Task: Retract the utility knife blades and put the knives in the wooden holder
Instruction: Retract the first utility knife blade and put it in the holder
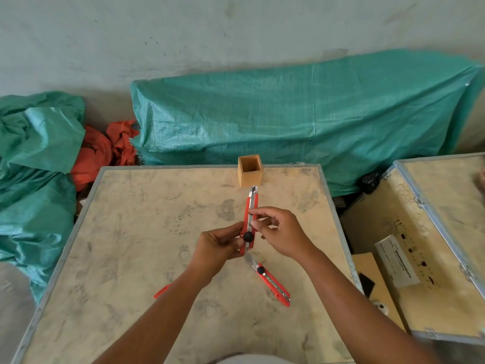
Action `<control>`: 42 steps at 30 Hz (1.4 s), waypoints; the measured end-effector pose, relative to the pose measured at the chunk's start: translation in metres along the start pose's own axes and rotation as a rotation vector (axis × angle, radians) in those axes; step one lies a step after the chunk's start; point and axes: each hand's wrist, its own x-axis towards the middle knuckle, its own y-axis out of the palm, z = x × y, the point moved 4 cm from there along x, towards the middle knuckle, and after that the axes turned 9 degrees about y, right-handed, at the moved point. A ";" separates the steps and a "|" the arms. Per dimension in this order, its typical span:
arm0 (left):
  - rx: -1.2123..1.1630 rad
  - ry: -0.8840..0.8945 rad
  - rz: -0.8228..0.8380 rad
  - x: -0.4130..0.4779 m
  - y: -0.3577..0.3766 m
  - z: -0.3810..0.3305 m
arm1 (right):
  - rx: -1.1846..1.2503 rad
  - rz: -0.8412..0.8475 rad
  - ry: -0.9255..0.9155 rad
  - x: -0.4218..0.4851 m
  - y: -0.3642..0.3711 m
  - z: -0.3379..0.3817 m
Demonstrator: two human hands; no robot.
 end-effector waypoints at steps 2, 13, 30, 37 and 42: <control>0.027 0.005 0.009 0.019 0.003 -0.001 | -0.006 -0.023 0.006 0.014 -0.007 -0.001; 0.215 -0.015 -0.018 0.177 0.014 -0.017 | 0.059 -0.173 0.015 0.151 -0.053 -0.005; 0.842 -0.062 0.152 0.319 -0.002 0.032 | -0.186 -0.470 -0.115 0.275 -0.034 -0.060; 0.842 -0.046 0.202 0.328 -0.005 0.038 | -0.183 -0.462 -0.103 0.272 -0.032 -0.068; 0.833 -0.035 0.143 0.316 -0.004 0.031 | -0.102 -0.437 -0.064 0.255 -0.036 -0.070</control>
